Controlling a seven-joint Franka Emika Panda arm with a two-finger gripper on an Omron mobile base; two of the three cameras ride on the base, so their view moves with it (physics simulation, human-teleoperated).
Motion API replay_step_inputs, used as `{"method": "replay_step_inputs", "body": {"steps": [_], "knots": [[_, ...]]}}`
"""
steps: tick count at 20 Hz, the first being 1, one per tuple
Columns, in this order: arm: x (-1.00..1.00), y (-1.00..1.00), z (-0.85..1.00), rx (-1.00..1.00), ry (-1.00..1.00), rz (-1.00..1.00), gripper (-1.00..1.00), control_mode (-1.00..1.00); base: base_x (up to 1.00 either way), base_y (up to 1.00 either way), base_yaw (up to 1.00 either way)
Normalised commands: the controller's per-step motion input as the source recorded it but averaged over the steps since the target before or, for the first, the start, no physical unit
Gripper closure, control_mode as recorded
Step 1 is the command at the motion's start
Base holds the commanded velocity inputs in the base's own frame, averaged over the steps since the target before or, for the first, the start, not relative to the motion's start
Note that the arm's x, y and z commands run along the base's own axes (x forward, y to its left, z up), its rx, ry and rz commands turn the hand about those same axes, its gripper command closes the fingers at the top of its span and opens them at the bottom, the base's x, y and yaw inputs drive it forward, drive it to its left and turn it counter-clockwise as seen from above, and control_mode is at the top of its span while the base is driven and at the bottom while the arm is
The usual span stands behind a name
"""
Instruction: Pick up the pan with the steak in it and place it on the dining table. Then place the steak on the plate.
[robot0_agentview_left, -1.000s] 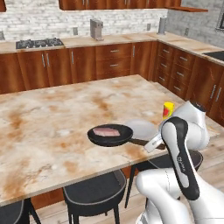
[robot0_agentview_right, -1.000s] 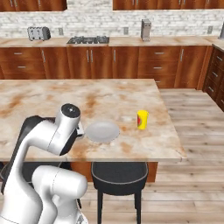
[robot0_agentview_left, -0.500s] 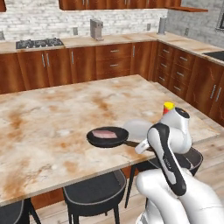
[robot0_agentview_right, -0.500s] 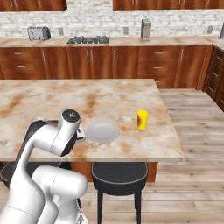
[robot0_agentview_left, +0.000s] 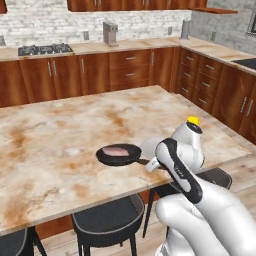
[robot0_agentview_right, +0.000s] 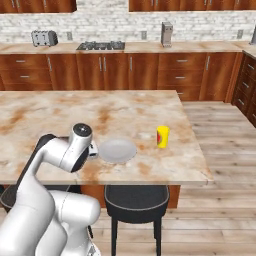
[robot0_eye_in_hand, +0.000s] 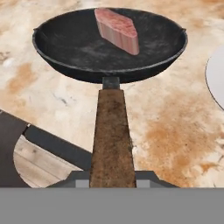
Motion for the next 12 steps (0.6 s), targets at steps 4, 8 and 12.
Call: {"method": "replay_step_inputs", "body": {"steps": [4, 8, 12], "knots": [[-0.01, 0.02, -0.59, 0.07, 0.00, -0.02, 1.00, -1.00, 0.00, 0.00, 0.00], [-0.05, 0.03, -0.43, 0.01, -0.07, 0.00, 1.00, -1.00, 0.00, 0.00, 0.00], [0.02, 0.07, -0.46, -0.08, -0.07, -0.01, 1.00, -1.00, 0.00, 0.00, 0.00]]}}
